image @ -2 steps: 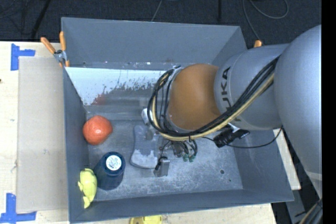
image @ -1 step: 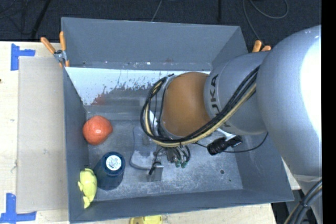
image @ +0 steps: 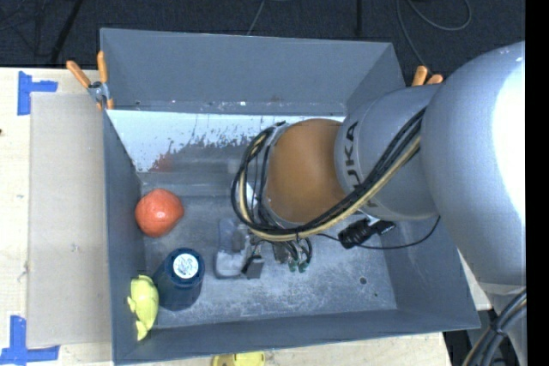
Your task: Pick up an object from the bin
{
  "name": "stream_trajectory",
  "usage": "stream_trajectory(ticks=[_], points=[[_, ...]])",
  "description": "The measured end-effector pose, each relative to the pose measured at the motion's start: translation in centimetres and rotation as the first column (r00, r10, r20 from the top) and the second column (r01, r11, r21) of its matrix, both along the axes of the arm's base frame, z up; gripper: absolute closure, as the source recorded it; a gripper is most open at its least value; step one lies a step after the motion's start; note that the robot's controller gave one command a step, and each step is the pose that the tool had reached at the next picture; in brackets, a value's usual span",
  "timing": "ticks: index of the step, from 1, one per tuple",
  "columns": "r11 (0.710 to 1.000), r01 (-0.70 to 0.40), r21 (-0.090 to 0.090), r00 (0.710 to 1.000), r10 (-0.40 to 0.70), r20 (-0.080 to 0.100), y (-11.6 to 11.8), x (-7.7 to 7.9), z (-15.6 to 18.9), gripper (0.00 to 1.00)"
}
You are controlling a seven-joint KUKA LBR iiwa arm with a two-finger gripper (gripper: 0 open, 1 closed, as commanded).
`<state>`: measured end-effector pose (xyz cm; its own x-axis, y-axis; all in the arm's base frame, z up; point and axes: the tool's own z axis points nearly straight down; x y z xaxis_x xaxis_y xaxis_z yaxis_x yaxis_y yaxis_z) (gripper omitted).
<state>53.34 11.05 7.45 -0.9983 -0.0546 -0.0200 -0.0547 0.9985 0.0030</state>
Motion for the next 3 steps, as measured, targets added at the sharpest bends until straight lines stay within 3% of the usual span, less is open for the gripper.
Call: stream_trajectory(ticks=[1, 2, 3], points=[[1.0, 0.001, 0.0, 1.0, -0.001, 0.0, 0.0, 0.0, 0.0, 1.0], [1.0, -0.025, -0.004, 0.999, 0.025, -0.019, 0.9, -1.1, 10.7, 1.0], [1.0, -0.025, -0.004, 1.0, 0.025, -0.019, 0.9, -1.1, 10.7, 1.0]])
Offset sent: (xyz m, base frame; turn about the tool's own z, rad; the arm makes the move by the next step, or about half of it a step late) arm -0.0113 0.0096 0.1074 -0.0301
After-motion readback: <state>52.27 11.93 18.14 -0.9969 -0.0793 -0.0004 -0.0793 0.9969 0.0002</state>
